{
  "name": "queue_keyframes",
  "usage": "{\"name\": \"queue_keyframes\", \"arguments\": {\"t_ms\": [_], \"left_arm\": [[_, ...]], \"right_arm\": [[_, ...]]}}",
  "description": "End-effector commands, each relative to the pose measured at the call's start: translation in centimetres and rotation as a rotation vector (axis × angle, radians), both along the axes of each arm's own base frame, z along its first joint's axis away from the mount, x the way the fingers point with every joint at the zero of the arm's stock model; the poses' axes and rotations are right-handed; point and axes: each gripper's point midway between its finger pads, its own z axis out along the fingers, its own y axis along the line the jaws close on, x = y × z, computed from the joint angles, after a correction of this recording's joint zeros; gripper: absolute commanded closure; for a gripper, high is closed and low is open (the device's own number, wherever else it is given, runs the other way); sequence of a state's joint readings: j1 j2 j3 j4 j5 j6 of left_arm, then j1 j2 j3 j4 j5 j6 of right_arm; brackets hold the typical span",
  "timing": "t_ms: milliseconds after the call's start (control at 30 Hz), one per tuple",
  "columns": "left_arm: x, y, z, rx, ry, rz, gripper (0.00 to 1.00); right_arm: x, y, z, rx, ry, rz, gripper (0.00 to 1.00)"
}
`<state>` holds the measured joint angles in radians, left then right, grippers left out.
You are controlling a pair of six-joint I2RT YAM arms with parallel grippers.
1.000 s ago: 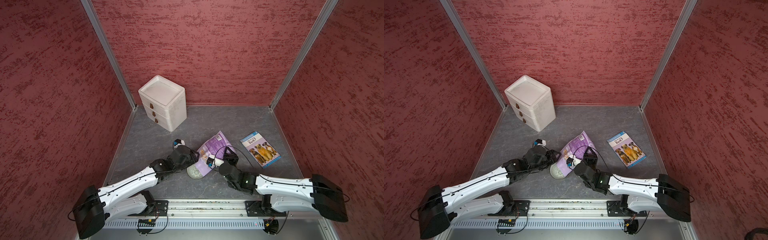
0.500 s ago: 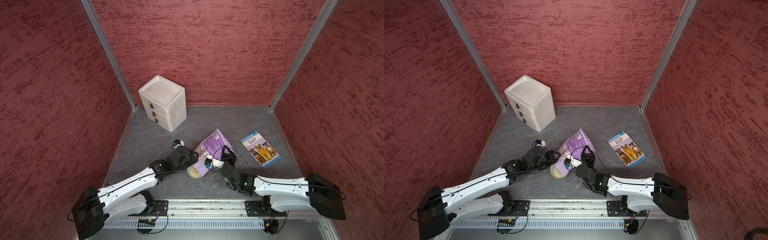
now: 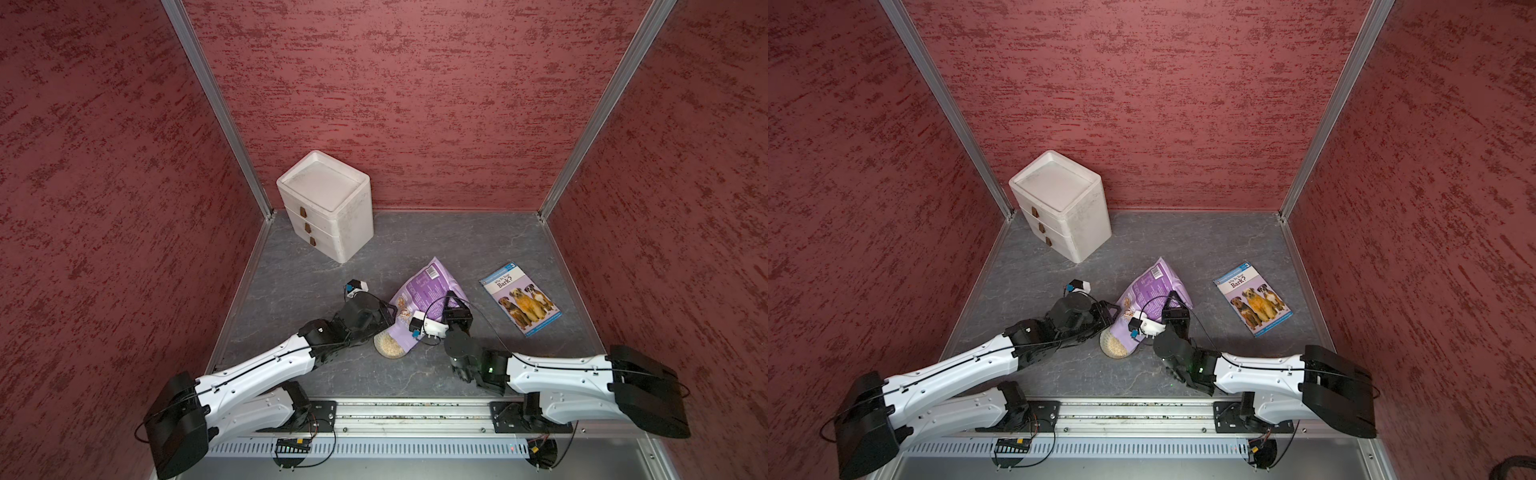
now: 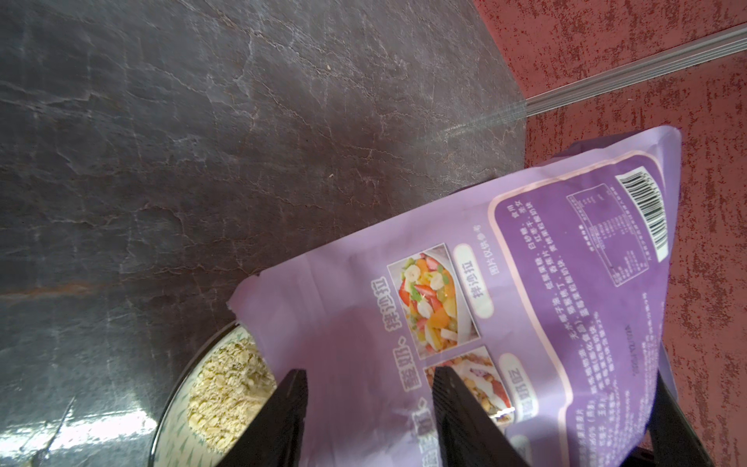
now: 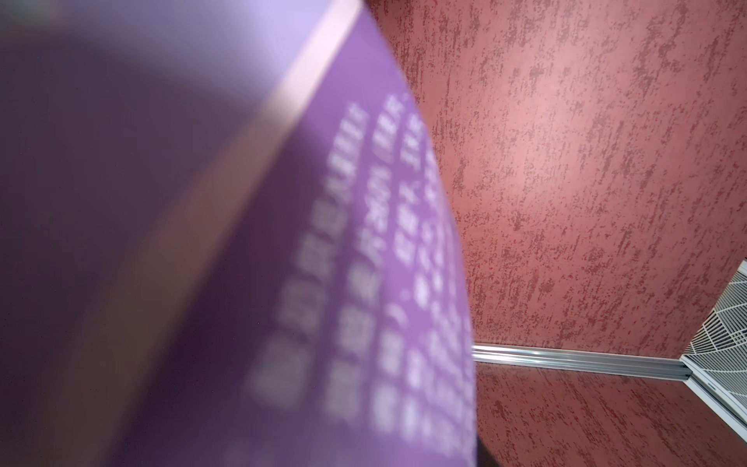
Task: Pour the oats into the breakfast bowl
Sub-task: Pour the oats into the bowl.
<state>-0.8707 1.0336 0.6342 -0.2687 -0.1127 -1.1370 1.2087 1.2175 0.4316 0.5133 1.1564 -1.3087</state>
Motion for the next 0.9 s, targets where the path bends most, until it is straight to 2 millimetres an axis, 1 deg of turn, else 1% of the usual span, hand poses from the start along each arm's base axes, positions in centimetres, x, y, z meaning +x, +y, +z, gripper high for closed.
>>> {"name": "queue_keyframes", "arguments": {"t_ms": [0,100,267,400,700,867], "left_arm": [[-0.05,0.24,0.02,-0.001,-0.013,0.009,0.47],[-0.06,0.27,0.01,-0.001,-0.013,0.009,0.47],[-0.09,0.32,-0.1,0.001,-0.009,0.011,0.49],[-0.09,0.33,-0.15,0.002,-0.009,0.012,0.5],[-0.09,0.31,-0.27,0.002,-0.006,0.012,0.52],[-0.06,0.3,-0.33,0.004,-0.005,0.013,0.53]], "right_arm": [[-0.04,-0.27,4.03,0.224,-0.092,-0.049,1.0],[-0.05,-0.08,3.87,0.212,-0.094,-0.046,1.0],[-0.17,-0.07,4.34,0.208,-0.118,-0.041,1.0],[-0.19,-0.09,4.14,0.197,-0.116,-0.04,1.0],[-0.42,-0.03,4.51,0.19,-0.131,-0.03,1.0],[-0.45,-0.01,4.28,0.174,-0.128,-0.027,1.0]]}}
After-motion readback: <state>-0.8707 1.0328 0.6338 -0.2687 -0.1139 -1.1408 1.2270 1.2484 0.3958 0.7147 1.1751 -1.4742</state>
